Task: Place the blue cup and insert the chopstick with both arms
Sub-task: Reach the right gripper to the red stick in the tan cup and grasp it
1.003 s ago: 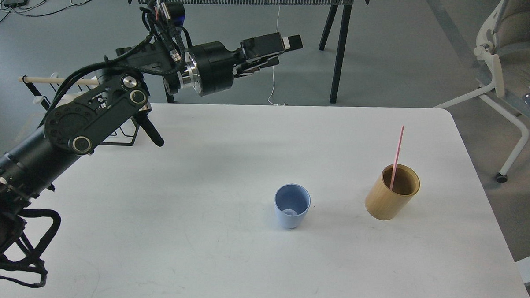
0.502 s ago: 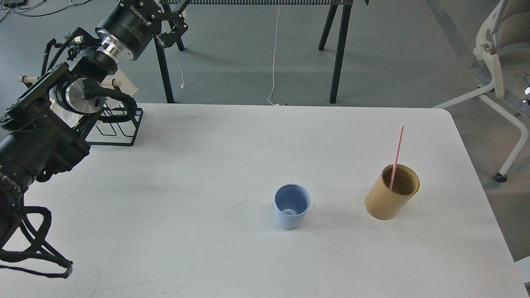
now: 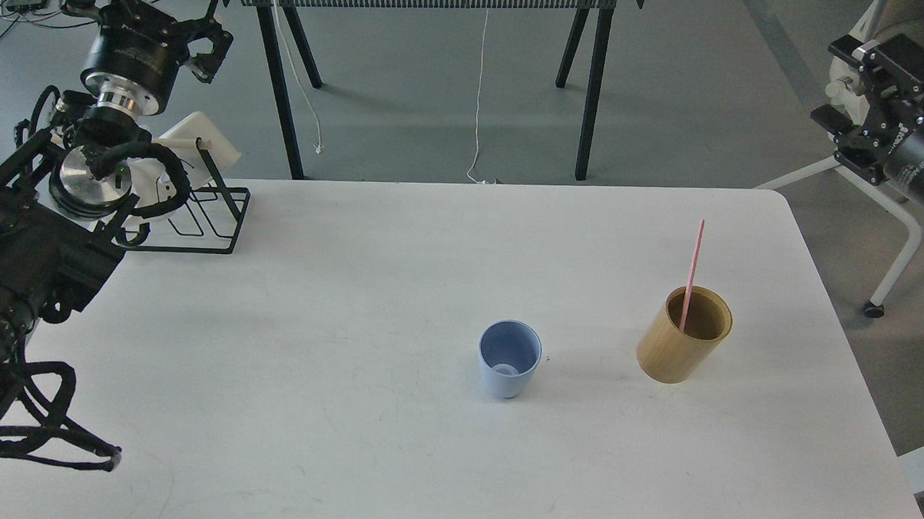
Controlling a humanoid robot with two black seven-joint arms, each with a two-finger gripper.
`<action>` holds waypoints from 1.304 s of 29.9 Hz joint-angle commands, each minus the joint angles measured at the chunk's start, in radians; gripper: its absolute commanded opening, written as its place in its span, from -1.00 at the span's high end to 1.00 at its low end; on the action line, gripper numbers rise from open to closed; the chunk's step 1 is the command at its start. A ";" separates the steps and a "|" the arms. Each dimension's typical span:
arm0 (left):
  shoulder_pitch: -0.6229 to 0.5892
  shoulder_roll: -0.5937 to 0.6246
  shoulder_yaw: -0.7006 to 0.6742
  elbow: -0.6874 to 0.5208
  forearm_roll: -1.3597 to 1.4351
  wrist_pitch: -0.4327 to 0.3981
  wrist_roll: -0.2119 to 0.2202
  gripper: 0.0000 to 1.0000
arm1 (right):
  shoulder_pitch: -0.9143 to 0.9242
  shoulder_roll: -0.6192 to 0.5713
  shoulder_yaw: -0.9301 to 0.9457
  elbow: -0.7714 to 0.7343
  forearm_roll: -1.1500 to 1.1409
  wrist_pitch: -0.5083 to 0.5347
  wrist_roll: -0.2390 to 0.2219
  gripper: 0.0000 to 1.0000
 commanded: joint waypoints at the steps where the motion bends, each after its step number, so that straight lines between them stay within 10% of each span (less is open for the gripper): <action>1: -0.012 0.005 0.001 0.015 -0.001 0.000 -0.005 -1.00 | 0.002 -0.002 -0.020 0.098 -0.201 -0.054 -0.003 -0.97; 18: -0.007 0.008 0.004 0.029 -0.002 0.000 -0.002 -1.00 | -0.013 -0.008 -0.365 0.246 -0.843 -0.270 -0.017 -0.94; 25: -0.006 0.009 0.001 0.029 -0.002 0.000 -0.005 -1.00 | -0.011 -0.008 -0.475 0.235 -0.846 -0.316 -0.107 -0.48; 39: -0.013 0.012 0.003 0.029 -0.001 0.000 0.000 -1.00 | 0.002 -0.008 -0.493 0.246 -0.901 -0.311 -0.112 0.52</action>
